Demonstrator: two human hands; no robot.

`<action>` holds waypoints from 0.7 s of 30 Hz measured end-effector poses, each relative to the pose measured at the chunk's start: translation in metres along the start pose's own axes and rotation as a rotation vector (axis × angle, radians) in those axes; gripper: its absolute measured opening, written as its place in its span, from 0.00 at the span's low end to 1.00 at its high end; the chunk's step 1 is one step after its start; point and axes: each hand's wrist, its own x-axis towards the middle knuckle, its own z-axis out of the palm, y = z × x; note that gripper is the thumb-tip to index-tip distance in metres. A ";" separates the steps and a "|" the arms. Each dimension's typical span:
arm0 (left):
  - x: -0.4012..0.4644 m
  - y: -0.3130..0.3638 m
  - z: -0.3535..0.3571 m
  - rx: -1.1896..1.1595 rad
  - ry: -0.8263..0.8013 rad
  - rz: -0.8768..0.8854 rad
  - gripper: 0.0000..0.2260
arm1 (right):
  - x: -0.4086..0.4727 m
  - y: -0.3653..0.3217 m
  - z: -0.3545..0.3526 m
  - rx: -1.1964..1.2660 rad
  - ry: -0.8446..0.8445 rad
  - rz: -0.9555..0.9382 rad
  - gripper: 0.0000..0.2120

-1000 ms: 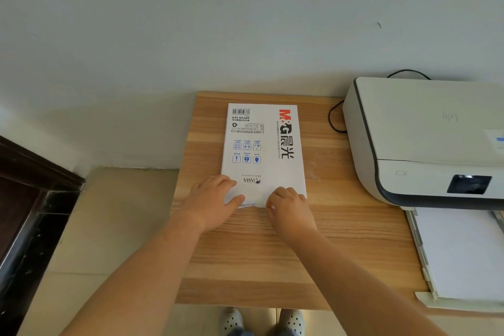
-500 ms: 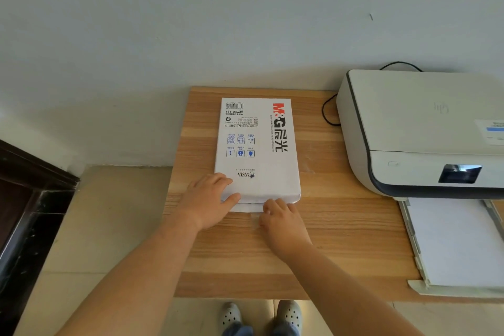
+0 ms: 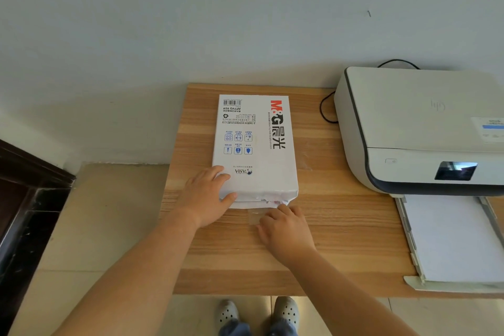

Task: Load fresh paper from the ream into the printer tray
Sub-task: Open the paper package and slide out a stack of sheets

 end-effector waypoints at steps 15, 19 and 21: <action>0.008 0.007 0.001 0.012 -0.014 0.012 0.26 | -0.010 0.011 -0.015 0.106 0.089 -0.082 0.14; 0.009 0.008 -0.001 0.028 -0.021 0.008 0.26 | 0.006 0.026 -0.025 0.189 0.120 0.033 0.11; 0.009 0.007 -0.001 0.025 -0.023 0.005 0.26 | 0.016 0.036 -0.031 0.228 0.109 0.099 0.13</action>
